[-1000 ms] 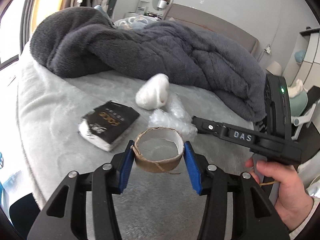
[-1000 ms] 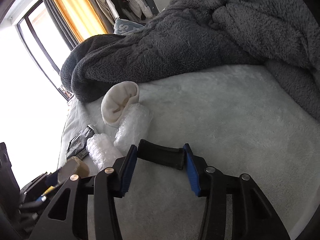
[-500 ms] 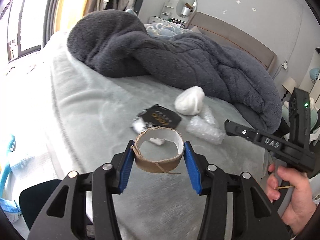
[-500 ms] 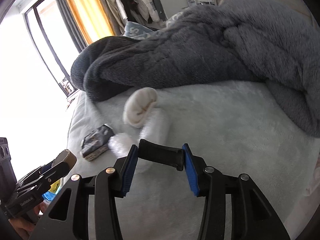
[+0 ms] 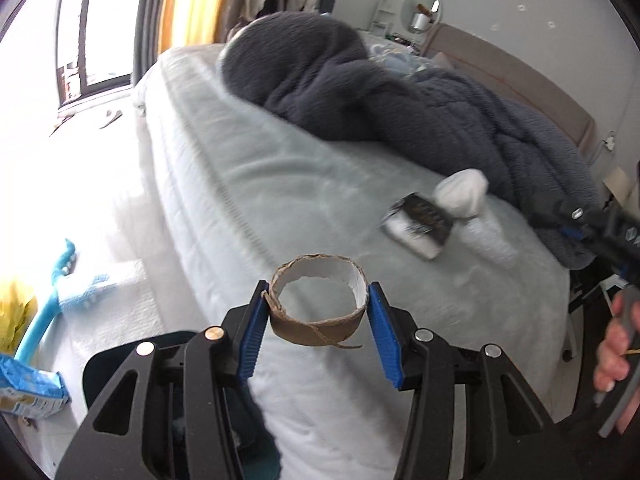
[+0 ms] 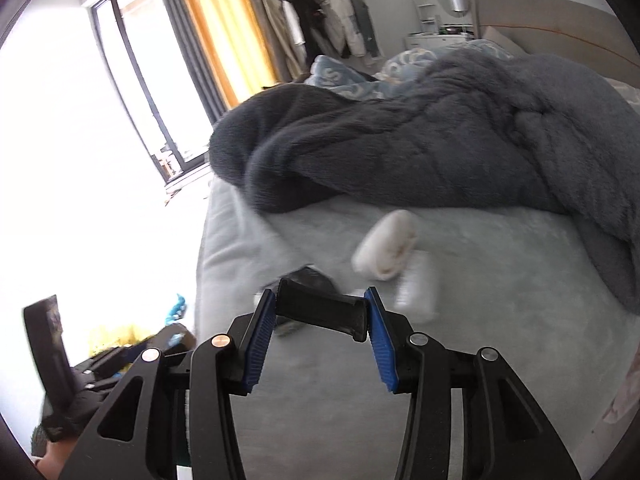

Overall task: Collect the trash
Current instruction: 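Carry the tape core into the teal bin and open the left gripper while the right carries its piece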

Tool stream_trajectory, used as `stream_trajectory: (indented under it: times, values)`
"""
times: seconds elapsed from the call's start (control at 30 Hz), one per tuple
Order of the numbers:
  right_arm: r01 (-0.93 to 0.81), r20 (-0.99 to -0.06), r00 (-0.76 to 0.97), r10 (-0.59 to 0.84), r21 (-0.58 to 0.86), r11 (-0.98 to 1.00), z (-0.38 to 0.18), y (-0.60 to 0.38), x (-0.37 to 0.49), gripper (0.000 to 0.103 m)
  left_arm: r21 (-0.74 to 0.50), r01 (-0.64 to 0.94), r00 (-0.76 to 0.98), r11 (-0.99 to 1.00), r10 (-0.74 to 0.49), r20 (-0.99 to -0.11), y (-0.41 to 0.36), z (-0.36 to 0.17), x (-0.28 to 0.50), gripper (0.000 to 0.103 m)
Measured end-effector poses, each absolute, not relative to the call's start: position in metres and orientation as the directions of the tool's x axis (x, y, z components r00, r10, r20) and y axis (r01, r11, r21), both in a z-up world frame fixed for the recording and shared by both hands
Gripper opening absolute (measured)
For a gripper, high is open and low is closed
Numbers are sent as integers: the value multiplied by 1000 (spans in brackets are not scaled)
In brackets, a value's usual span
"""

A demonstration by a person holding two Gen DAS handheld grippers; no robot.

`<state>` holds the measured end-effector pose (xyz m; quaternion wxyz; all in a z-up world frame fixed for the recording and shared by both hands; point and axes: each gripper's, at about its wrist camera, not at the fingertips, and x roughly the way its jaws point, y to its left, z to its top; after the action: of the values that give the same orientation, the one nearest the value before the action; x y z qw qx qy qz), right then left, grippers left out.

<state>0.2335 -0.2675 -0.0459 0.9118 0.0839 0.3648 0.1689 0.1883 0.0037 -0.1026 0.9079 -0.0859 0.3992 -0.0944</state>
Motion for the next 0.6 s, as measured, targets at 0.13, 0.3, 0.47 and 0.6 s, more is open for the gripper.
stream_trajectory:
  times: [0.13, 0.3, 0.47, 0.6]
  values:
    - [-287, -625, 669, 403, 284, 915, -38, -245, 231, 46, -213, 67, 640, 975, -206, -741, 19, -115, 186, 52]
    - [-336, -610, 653, 448, 297, 894, -29, -218, 227, 46, -196, 31, 606, 980, -174, -776, 40, -129, 184, 52]
    - [-393, -604, 627, 492, 300, 869, -24, -188, 224, 46, -192, -8, 570, 981, -153, -807, 59, -144, 181, 52]
    - [-437, -605, 606, 517, 290, 851, -21, -165, 220, 46, -203, -34, 550, 979, -151, -821, 75, -153, 179, 52]
